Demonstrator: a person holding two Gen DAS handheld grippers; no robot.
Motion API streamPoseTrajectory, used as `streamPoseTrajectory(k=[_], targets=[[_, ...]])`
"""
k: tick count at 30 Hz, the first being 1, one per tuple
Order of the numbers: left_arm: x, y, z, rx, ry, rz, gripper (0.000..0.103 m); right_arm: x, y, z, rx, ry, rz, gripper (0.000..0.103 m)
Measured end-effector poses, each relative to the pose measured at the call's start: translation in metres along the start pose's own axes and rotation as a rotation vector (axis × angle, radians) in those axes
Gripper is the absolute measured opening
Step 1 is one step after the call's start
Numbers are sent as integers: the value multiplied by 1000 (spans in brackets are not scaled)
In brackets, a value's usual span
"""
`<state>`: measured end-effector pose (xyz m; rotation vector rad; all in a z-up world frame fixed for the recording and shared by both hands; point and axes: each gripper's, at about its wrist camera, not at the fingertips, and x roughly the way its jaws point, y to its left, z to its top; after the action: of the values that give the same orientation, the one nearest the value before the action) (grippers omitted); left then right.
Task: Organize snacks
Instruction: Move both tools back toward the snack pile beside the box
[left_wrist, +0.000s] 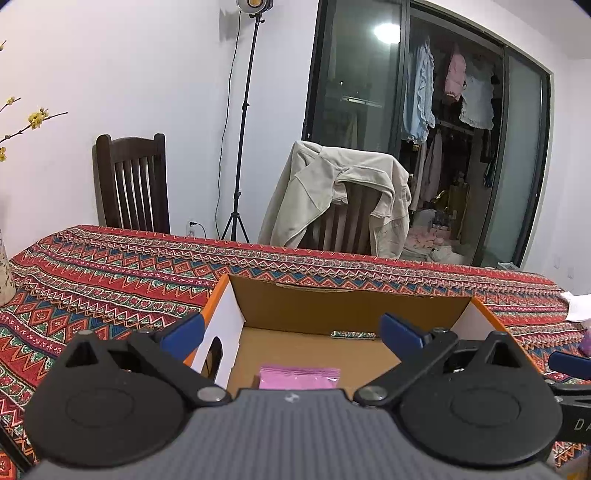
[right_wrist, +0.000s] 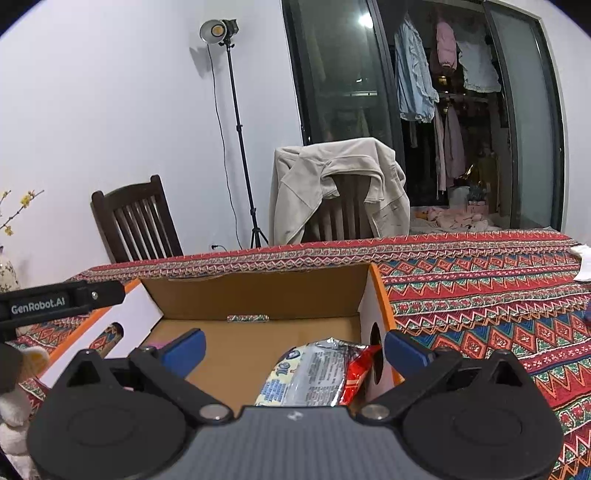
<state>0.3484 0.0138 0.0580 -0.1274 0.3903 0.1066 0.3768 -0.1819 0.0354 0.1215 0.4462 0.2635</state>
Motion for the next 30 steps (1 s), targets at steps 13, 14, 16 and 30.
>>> streamPoseTrajectory(k=[13,14,16,30], targets=[[-46,3,16,-12,-12,-27,103,-48,12,14,-35,-48,11,103],[-50,3,15,-11,-10,-27,103,-54,14,13,-42,-51,10,103],[-59,7,13,-11,-6,-26,103,-63,16,10,-45,-54,11,103],[-117,31,-24,-6,18,-37,103,-117,30,-28,-71,-26,15,103]])
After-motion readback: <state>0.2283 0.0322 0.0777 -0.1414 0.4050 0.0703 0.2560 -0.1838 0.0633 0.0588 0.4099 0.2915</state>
